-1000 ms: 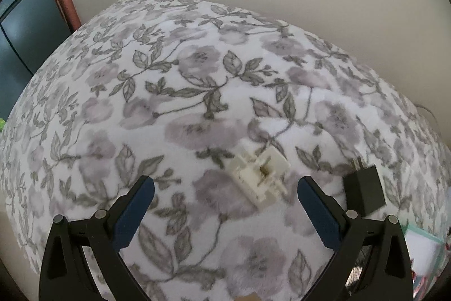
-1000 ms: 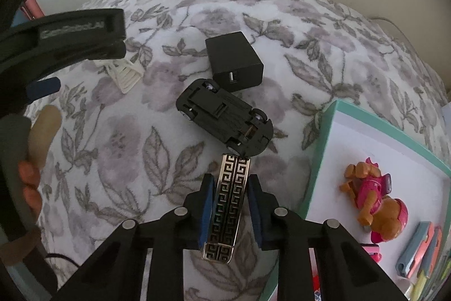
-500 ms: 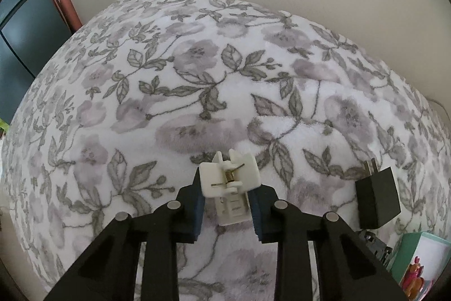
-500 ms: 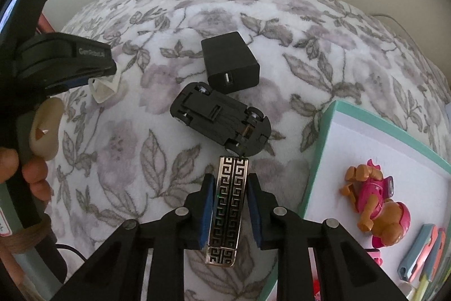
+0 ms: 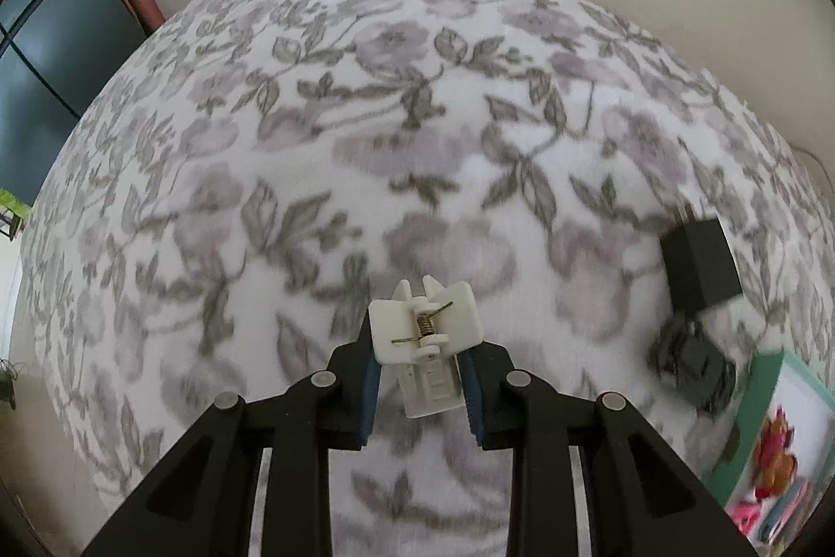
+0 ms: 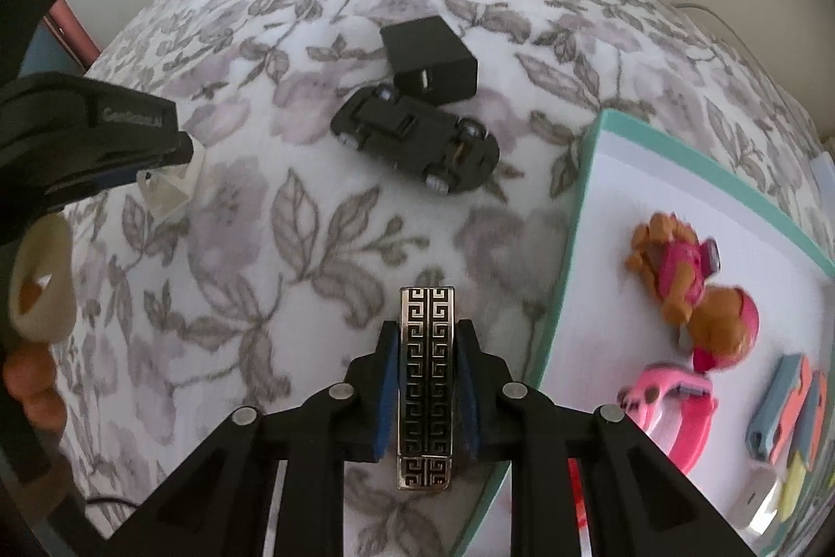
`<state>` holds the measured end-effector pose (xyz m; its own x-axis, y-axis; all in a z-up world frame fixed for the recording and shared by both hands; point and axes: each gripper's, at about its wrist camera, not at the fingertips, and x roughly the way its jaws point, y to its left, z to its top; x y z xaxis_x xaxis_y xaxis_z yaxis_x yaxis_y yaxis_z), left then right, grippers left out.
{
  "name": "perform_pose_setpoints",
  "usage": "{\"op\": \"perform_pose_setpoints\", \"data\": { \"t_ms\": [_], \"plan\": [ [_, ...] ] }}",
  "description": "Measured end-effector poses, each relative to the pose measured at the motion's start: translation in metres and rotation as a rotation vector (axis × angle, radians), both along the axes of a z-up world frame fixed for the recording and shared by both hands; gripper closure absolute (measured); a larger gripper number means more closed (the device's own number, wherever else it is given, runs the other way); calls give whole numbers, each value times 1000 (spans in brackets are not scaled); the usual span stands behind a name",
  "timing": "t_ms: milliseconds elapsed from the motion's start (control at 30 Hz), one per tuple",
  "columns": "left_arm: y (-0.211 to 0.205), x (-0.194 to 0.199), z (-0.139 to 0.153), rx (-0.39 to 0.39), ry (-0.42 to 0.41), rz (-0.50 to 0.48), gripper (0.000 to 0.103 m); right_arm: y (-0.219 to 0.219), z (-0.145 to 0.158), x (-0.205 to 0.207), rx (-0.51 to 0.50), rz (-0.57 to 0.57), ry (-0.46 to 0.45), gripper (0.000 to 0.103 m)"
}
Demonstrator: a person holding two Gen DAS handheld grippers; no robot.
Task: Organize rigid objects
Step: 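Carry the gold patterned strip and white clip into the tray and release both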
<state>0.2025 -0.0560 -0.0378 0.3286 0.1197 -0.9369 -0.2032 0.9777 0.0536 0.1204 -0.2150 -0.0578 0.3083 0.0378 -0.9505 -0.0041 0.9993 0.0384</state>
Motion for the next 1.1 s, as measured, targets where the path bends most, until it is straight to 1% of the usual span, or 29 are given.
{"op": "perform_pose_setpoints", "data": {
  "t_ms": [67, 133, 300, 367, 433, 633, 900, 1000, 1100],
  "plan": [
    [-1, -11, 3, -8, 10, 2, 74, 0, 0, -6, 17, -14, 5, 81],
    [0, -20, 5, -19, 15, 9, 74, -3, 2, -14, 58, -34, 16, 81],
    [0, -39, 20, -28, -8, 22, 74, -11, 14, -34, 123, -69, 9, 82],
    [-2, -48, 30, -34, -36, 21, 74, -20, 24, -40, 159, -82, -5, 81],
    [-4, -53, 37, -26, -57, 19, 74, -26, 34, -48, 179, -97, -28, 82],
    [-14, -72, 65, -45, -123, 5, 74, -50, 63, -65, 233, -163, -93, 81],
    [-43, -92, 92, -59, -194, -35, 74, -76, 91, -75, 243, -266, -190, 81],
    [-57, -98, 99, -72, -207, -59, 74, -96, 106, -84, 220, -322, -238, 81],
    [-75, -103, 103, -71, -220, -97, 74, -121, 118, -95, 172, -393, -279, 81]
  ]
}}
